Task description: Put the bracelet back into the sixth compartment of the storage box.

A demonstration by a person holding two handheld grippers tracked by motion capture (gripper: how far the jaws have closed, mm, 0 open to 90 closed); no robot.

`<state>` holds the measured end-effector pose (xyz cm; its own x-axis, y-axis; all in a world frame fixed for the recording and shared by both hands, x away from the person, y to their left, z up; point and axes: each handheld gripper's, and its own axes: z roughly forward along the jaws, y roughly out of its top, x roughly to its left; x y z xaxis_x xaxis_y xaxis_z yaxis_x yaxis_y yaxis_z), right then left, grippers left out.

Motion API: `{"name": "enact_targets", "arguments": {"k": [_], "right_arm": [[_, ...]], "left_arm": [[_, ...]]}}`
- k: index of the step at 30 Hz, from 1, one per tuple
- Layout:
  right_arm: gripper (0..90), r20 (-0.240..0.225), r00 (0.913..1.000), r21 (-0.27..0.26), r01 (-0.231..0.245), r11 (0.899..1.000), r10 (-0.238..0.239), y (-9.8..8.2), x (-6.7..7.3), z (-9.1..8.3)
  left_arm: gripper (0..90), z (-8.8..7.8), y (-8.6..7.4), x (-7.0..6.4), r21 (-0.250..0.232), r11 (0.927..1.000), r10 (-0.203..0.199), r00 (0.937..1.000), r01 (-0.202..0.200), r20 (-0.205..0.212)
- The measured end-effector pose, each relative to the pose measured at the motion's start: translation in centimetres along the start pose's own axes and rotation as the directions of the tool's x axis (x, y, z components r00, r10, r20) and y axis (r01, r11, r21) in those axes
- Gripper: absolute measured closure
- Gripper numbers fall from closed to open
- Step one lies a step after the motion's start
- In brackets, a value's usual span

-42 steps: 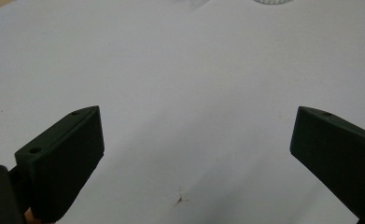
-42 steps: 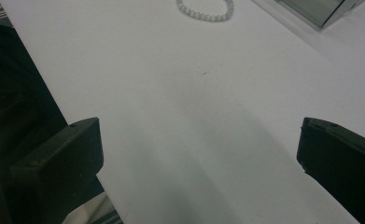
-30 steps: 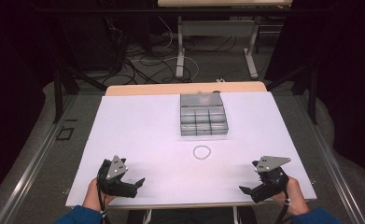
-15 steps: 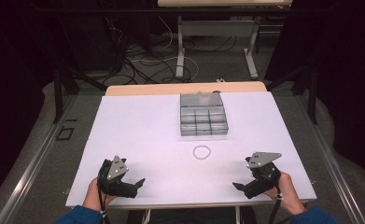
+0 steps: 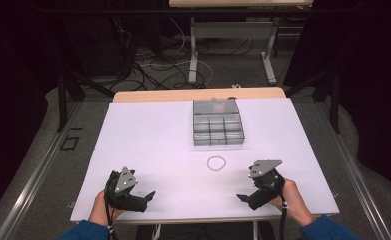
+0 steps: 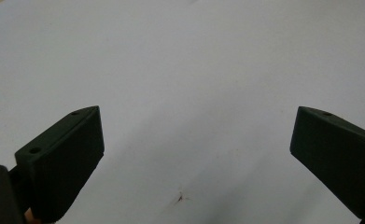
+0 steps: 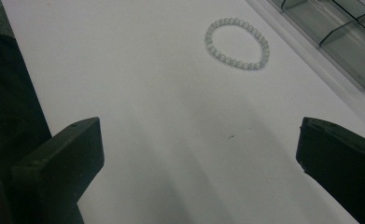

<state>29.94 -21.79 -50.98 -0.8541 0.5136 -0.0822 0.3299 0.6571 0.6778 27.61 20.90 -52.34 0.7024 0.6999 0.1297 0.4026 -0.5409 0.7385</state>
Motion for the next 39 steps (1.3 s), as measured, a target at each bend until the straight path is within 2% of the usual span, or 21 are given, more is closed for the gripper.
{"name": "enact_targets", "arguments": {"k": [6, 10, 18, 20, 22, 23, 26, 29, 37, 39], "right_arm": [[0.5, -0.007, 1.0000, 0.006, -0.001, 1.000, 0.001, 0.5, -0.1, 0.7], [0.5, -0.027, 0.9996, 0.015, 0.005, 1.000, -0.005, 0.9, -0.2, 1.2], [0.5, -0.029, 0.9995, 0.017, 0.015, 1.000, -0.014, 1.7, -0.6, 2.2], [0.5, -0.045, 0.9989, 0.019, 0.007, 1.000, -0.006, 1.9, -0.7, 2.4], [0.4, -0.035, 0.9994, 0.014, 0.000, 1.000, 0.000, 2.1, -0.8, 2.6], [0.4, -0.050, 0.9987, 0.016, 0.004, 1.000, -0.003, 2.2, -0.9, 2.7], [0.2, -0.038, 0.9993, 0.010, 0.000, 1.000, 0.000, 2.4, -1.1, 3.0], [0.0, -0.057, 0.9984, 0.007, -0.004, 1.000, 0.005, 2.6, -1.3, 3.3], [0.0, -0.064, 0.9979, -0.002, -0.014, 1.000, 0.013, 3.6, -2.1, 4.8], [0.0, -0.078, 0.9968, 0.002, -0.014, 1.000, 0.014, 3.8, -2.3, 5.1]], "left_arm": [[2.8, 0.0, 0.0, -0.1, 0.001, 0.9999, -0.011, 0.9999, 0.011, 0.007], [2.8, 0.0, 0.0, -0.1, 0.002, 1.0000, -0.009, 0.9999, 0.009, 0.007], [2.7, 0.1, 0.0, -0.1, 0.005, 1.0000, -0.005, 1.0000, 0.005, 0.007], [2.7, 0.1, 0.0, -0.1, 0.004, 1.0000, -0.002, 1.0000, 0.002, 0.004], [2.7, 0.0, 0.0, -0.2, 0.003, 1.0000, -0.004, 1.0000, 0.004, 0.008], [2.7, 0.0, 0.0, -0.2, 0.002, 1.0000, -0.005, 0.9999, 0.005, 0.009], [2.7, 0.1, 0.0, -0.1, 0.002, 1.0000, -0.003, 1.0000, 0.003, 0.006], [2.7, 0.2, 0.0, -0.2, 0.000, 1.0000, 0.001, 1.0000, -0.001, 0.009], [2.6, 0.1, 0.0, -0.1, 0.007, 0.9999, 0.007, 1.0000, -0.007, 0.005], [2.7, 0.2, 0.1, -0.1, 0.008, 0.9999, 0.008, 0.9999, -0.008, 0.005]]}}
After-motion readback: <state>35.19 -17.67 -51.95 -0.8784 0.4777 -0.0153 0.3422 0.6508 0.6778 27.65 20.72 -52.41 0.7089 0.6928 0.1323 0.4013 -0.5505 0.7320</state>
